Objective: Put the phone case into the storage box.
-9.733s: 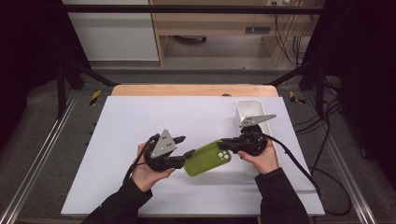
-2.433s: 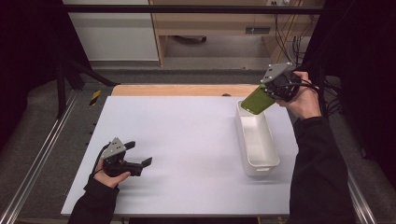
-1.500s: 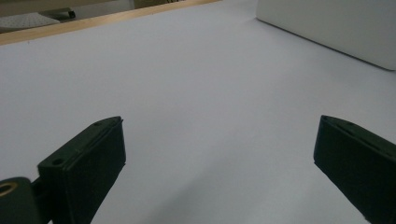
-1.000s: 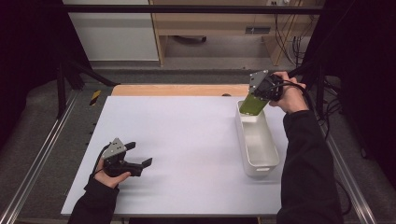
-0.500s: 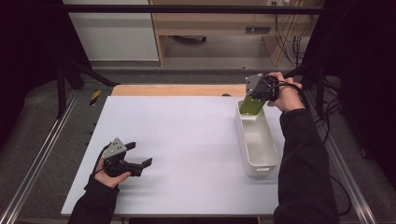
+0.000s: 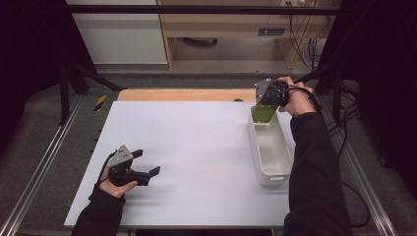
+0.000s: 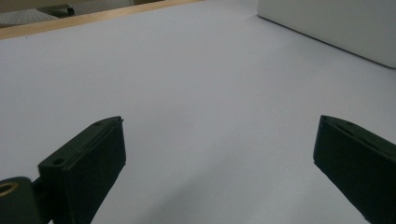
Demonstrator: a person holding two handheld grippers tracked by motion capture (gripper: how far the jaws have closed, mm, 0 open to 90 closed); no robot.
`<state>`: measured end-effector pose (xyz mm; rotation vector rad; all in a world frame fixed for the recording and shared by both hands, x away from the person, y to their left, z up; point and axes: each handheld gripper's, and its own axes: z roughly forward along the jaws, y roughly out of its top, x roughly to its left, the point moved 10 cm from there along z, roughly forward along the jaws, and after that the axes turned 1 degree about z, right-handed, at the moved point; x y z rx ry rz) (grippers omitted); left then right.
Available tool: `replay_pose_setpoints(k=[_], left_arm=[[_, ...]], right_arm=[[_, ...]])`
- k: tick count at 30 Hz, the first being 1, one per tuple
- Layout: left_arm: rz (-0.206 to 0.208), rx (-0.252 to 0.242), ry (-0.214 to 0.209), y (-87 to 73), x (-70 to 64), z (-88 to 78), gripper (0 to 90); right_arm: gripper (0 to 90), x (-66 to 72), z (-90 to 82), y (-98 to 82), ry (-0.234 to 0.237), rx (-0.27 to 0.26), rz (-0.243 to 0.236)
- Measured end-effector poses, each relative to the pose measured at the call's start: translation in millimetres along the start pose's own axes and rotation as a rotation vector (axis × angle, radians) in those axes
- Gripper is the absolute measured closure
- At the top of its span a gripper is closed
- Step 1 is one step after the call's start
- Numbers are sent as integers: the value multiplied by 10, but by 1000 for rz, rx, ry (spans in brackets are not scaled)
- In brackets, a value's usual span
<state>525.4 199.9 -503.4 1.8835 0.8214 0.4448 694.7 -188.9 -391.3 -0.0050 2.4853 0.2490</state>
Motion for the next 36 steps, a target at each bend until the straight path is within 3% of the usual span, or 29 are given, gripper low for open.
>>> replay_pose_setpoints(k=[12, 36], left_arm=[[-1, 5, -2, -13, 2, 9, 23], [-2, 6, 0, -19, 13, 11, 24]], right_arm=[[784, -3, 150, 1, 16, 27, -30], [775, -21, 260, 4, 23, 27, -10]])
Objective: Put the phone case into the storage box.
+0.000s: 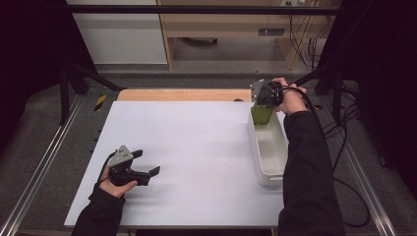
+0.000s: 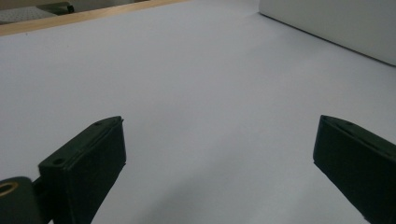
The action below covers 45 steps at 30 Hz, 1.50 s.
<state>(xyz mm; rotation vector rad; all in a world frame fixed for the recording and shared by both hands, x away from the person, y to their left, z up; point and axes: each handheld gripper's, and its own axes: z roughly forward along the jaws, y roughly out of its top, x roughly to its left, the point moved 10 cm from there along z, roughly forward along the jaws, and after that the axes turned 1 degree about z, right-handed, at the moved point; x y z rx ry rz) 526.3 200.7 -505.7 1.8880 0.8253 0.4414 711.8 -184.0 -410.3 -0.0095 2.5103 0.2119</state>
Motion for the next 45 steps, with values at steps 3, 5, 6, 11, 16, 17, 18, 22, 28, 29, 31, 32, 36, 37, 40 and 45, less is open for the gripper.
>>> replay_pose_setpoints(k=[3, 5, 6, 11, 16, 17, 18, 22, 28, 29, 31, 32, 36, 37, 40, 45], left_arm=[[0, 0, 0, 0, 1, 1, 24], [-1, 0, 0, 1, 2, -1, 24], [-1, -1, 0, 1, 2, -2, 24], [-1, 0, 0, 1, 2, -2, 24], [-1, -1, 1, 2, 5, -3, 24], [-1, -1, 1, 2, 4, -3, 24], [0, -1, 1, 2, 3, -3, 24], [1, -1, 1, 3, 1, -3, 25], [2, -3, 0, 4, -4, 0, 25], [2, -3, 1, 5, -4, -1, 25], [4, -2, 0, 6, -6, -4, 25], [5, -2, 0, 7, -7, -4, 26], [5, -1, 1, 5, -9, -2, 26], [6, -1, 1, 6, -9, -2, 26], [6, -1, 2, 5, -9, -2, 26], [7, -2, 2, 7, -10, -5, 26]], right_arm=[[772, -6, 3, -1, -1, 0, -3], [769, -5, 1, -7, -1, 3, 1], [768, -4, 3, -10, 1, 5, 4], [763, -5, 13, -9, -1, 7, 3], [764, -8, 15, -13, 0, 5, 0], [764, -12, 13, -16, -2, 7, 0], [764, -14, 16, -14, -2, 6, 1], [761, -19, 20, -13, -4, 5, 6], [666, -30, 4, -16, -9, -1, 8], [639, -32, 1, -20, -11, 1, 10], [590, -31, -6, -19, -14, 2, 15], [566, -38, -14, -19, -18, 2, 17], [409, -70, -45, -7, -37, -13, 66], [362, -81, -51, -1, -41, -20, 84], [275, -92, -68, 10, -37, -41, 140], [194, -113, -120, 55, -59, -82, 215]])
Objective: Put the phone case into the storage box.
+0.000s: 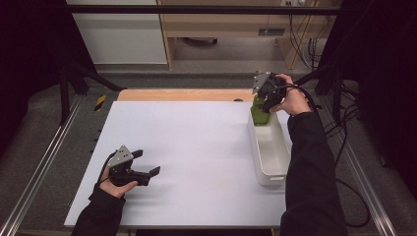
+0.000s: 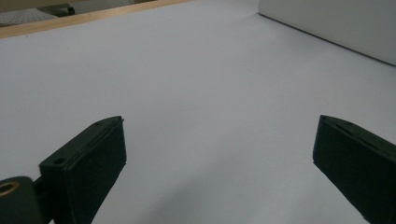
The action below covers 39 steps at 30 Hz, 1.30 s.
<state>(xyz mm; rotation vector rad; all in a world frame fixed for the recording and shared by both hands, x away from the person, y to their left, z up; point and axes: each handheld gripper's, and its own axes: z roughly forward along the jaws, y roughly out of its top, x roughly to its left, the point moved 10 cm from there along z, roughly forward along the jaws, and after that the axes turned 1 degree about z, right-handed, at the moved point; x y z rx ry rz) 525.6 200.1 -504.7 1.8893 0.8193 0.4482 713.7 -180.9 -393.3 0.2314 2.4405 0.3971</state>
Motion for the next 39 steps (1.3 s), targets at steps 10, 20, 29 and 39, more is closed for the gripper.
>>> replay_pose_setpoints(k=[10, 20, 29, 39], left_arm=[[1, -5, -1, 6, -8, -2, 26], [6, -14, -1, 21, -21, -9, 25], [11, -21, -1, 39, -28, -24, 24], [15, -25, -5, 50, -41, -29, 24]], right_arm=[[66, -8, -179, 159, -61, -109, 143], [20, 61, -434, 279, -114, -205, 238], [11, 210, -681, 319, -101, -282, 349], [7, 402, -879, 272, -86, -358, 458]])
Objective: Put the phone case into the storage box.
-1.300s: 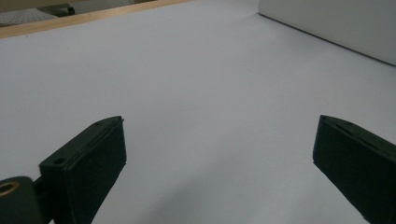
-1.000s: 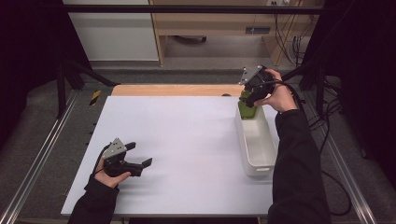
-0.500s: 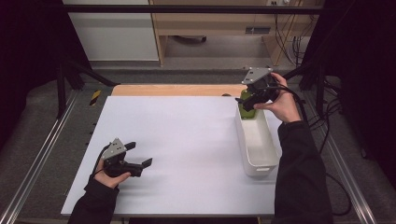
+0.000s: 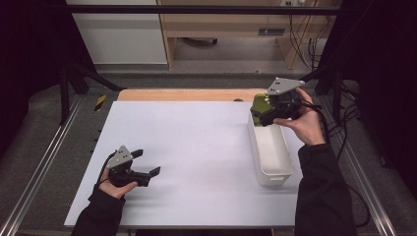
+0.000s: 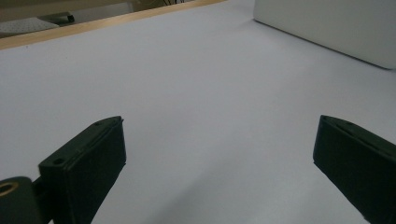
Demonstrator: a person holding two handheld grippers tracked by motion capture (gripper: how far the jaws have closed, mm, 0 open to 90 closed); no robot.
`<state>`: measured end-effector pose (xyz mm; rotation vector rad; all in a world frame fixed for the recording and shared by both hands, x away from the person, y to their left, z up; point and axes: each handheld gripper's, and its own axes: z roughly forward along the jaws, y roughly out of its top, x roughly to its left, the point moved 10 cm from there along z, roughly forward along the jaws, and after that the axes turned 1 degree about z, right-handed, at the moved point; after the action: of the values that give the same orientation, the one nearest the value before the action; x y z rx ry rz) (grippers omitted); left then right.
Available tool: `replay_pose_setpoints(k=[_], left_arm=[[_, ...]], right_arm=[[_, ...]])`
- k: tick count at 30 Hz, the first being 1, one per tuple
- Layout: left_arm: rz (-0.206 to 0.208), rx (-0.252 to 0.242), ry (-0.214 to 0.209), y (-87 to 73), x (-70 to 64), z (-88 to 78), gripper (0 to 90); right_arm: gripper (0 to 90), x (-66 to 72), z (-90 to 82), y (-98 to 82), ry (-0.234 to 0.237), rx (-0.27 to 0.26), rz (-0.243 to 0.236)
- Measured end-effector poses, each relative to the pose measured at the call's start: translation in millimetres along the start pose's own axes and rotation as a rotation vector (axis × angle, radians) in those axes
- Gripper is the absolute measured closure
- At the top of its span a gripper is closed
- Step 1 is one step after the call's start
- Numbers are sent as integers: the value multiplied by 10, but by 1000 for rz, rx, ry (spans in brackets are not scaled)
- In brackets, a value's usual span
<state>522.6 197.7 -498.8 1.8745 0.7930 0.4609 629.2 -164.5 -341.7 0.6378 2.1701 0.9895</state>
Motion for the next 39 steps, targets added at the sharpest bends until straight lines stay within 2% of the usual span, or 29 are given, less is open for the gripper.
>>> replay_pose_setpoints(k=[5, 10, 17, 19, 23, 29, 31, 39], left_arm=[[4, -1, -3, 4, -9, 0, 24], [4, -4, -6, 9, -18, 1, 23], [4, -12, -14, 22, -28, -5, 21], [4, -13, -14, 23, -30, -6, 21], [4, -17, -18, 30, -40, -10, 21], [3, -19, -22, 33, -41, -11, 21], [3, -18, -24, 32, -45, -9, 20], [7, -26, -32, 43, -63, -13, 20]], right_arm=[[6, 97, -114, -23, 23, -47, 59], [4, 184, -193, -91, 46, -80, 154], [4, 309, -327, -152, 56, -157, 218], [4, 358, -362, -172, 72, -178, 252], [4, 413, -415, -250, 67, -204, 305], [4, 479, -461, -430, 58, -203, 335], [4, 511, -480, -473, 68, -211, 356], [4, 604, -517, -706, 66, -223, 366]])
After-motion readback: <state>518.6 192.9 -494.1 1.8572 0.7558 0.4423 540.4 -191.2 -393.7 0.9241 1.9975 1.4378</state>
